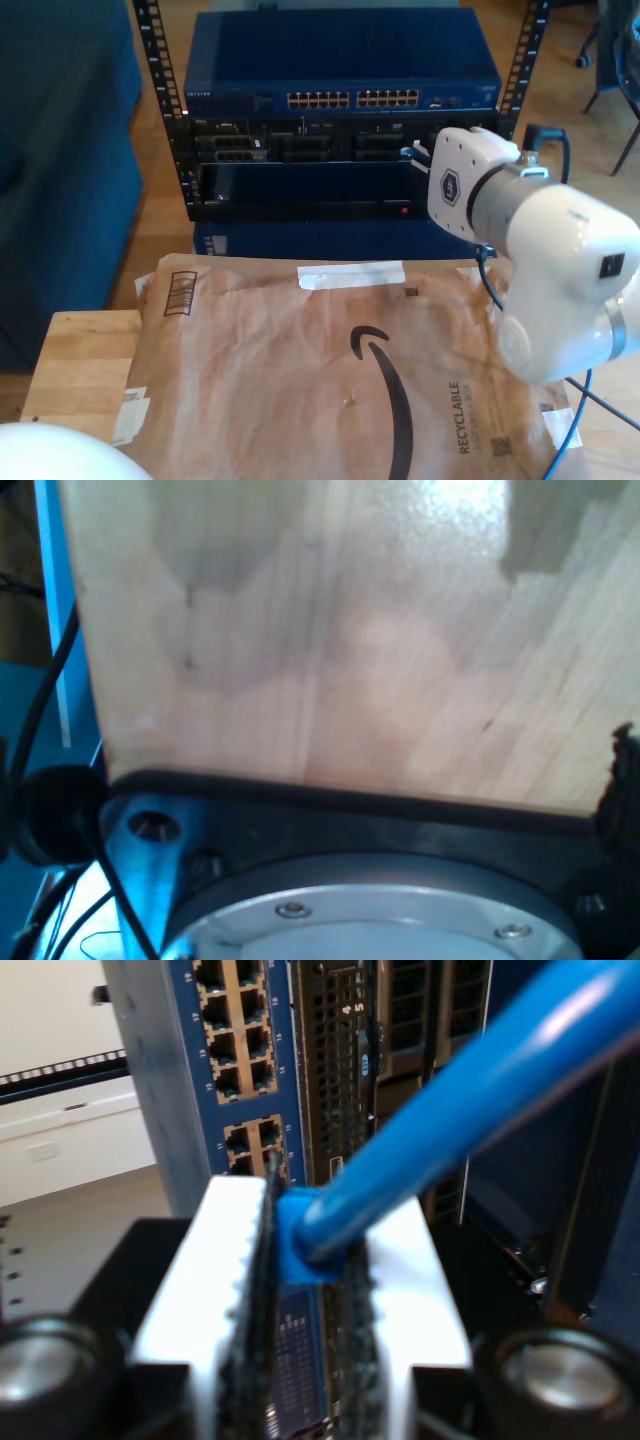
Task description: Grab the cable and plug it in
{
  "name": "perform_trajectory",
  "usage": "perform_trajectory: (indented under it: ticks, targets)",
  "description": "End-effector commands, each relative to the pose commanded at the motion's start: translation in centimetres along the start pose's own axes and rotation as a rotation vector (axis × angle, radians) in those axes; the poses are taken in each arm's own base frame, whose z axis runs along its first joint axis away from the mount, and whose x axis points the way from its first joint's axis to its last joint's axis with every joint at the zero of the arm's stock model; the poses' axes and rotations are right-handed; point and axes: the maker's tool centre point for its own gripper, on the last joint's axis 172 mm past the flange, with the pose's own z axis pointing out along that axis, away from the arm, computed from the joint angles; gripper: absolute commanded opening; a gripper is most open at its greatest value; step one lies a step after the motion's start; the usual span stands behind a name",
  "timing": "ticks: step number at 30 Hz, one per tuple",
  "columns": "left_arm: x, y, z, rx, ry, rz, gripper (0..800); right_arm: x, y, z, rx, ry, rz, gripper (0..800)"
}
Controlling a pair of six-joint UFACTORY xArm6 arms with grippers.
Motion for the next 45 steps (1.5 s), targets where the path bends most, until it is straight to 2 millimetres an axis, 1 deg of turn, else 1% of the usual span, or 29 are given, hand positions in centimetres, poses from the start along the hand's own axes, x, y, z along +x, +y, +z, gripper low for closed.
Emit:
perform_trajectory:
  ticks: [2, 4, 5, 7, 8, 10, 12, 13, 15, 18, 21, 23, 25, 26, 28, 29, 30, 31, 33, 34, 37, 39, 40, 42, 45]
  targets:
    - [0.0, 0.0, 0.0, 0.0, 0.002, 0.0, 800, -0.1, -1.0, 0.2, 0.035, -0.004, -0.023, 0]
    - [0.0, 0.0, 0.0, 0.0, 0.002, 0.0, 800, -0.2, -1.1, 0.1, 0.052, -0.007, -0.024, 0]
    - [0.0, 0.0, 0.0, 0.0, 0.002, 0.0, 800, -0.2, -0.8, 0.5, 0.053, -0.007, -0.022, 0]
    - [0.0, 0.0, 0.0, 0.0, 0.002, 0.0, 800, 0.2, -0.7, 1.3, 0.069, -0.004, -0.011, 0]
    - [0.0, 0.0, 0.0, 0.0, 0.002, 0.0, 800, 0.2, -0.9, 1.6, 0.084, -0.006, -0.011, 0]
    - [0.0, 0.0, 0.0, 0.0, 0.002, 0.0, 800, 0.2, -2.4, 2.2, 0.112, -0.005, -0.01, 0]
    - [0.0, 0.0, 0.0, 0.0, 0.002, 0.0, 800, 0.9, -2.2, 3.2, 0.129, 0.004, -0.004, 0]
    - [0.0, 0.0, 0.0, 0.0, 0.002, 0.0, 800, 1.0, -2.3, 3.5, 0.164, 0.002, -0.003, 0]
    - [0.0, 0.0, 0.0, 0.0, 0.002, 0.0, 800, 0.9, -3.0, 3.5, 0.233, -0.008, -0.005, 0]
    - [0.0, 0.0, 0.0, 0.0, 0.002, 0.0, 800, 1.3, -2.3, 4.3, 0.264, -0.007, -0.004, 0]
    - [0.0, 0.0, 0.0, 0.0, 0.002, 0.0, 800, 1.3, -1.5, 5.0, 0.258, -0.007, -0.009, 0]
    - [0.0, 0.0, 0.0, 0.0, 0.002, 0.0, 800, 1.6, -1.4, 5.4, 0.27, 0.002, -0.006, 0]
    - [0.0, 0.0, 0.0, 0.0, 0.0, 0.0, 800, 2.5, -1.6, 5.5, 0.294, 0.043, 0.025, 0]
    - [0.0, 0.0, 0.0, 0.0, 0.002, 0.0, 800, 2.7, -1.3, 5.7, 0.305, 0.063, 0.032, 0]
    - [0.0, 0.0, 0.0, 0.0, 0.0, 0.0, 800, 2.3, -0.9, 6.0, 0.342, 0.097, -0.011, 0]
    - [0.0, 0.0, 0.0, 0.0, 0.002, 0.0, 800, 2.9, -1.0, 6.0, 0.362, 0.124, -0.022, 0]
    - [0.0, 0.0, 0.0, 0.0, 0.0, 0.0, 800, 3.3, -1.5, 6.0, 0.384, 0.14, -0.019, 0]
    - [0.0, 0.0, 0.0, 0.0, 0.002, 0.0, 800, 3.0, -1.6, 6.3, 0.392, 0.143, -0.019, 0]
    - [0.0, 0.0, 0.0, 0.0, 0.002, 0.0, 800, 2.3, -1.0, 7.5, 0.401, 0.168, -0.021, 0]
    - [0.0, 0.0, 0.0, 0.0, 0.002, 0.0, 800, 2.2, -1.0, 7.7, 0.412, 0.196, -0.032, 0]
    - [0.0, 0.0, 0.0, 0.0, 0.002, 0.0, 800, 3.4, -1.1, 7.5, 0.422, 0.288, -0.08, 0]
    - [0.0, 0.0, 0.0, 0.0, 0.002, 0.0, 800, 3.0, -1.8, 7.3, 0.456, 0.296, -0.08, 0]
    - [0.0, 0.0, 0.0, 0.0, 0.002, 0.0, 800, 3.1, -1.5, 7.6, 0.461, 0.306, -0.082, 0]
    - [0.0, 0.0, 0.0, 0.0, 0.002, 0.0, 800, 3.2, -1.4, 8.1, 0.473, 0.34, -0.091, 0]
    - [0.0, 0.0, 0.0, 0.0, 0.002, 0.0, 800, 4.2, -1.4, 8.5, 0.475, 0.394, -0.096, 0]
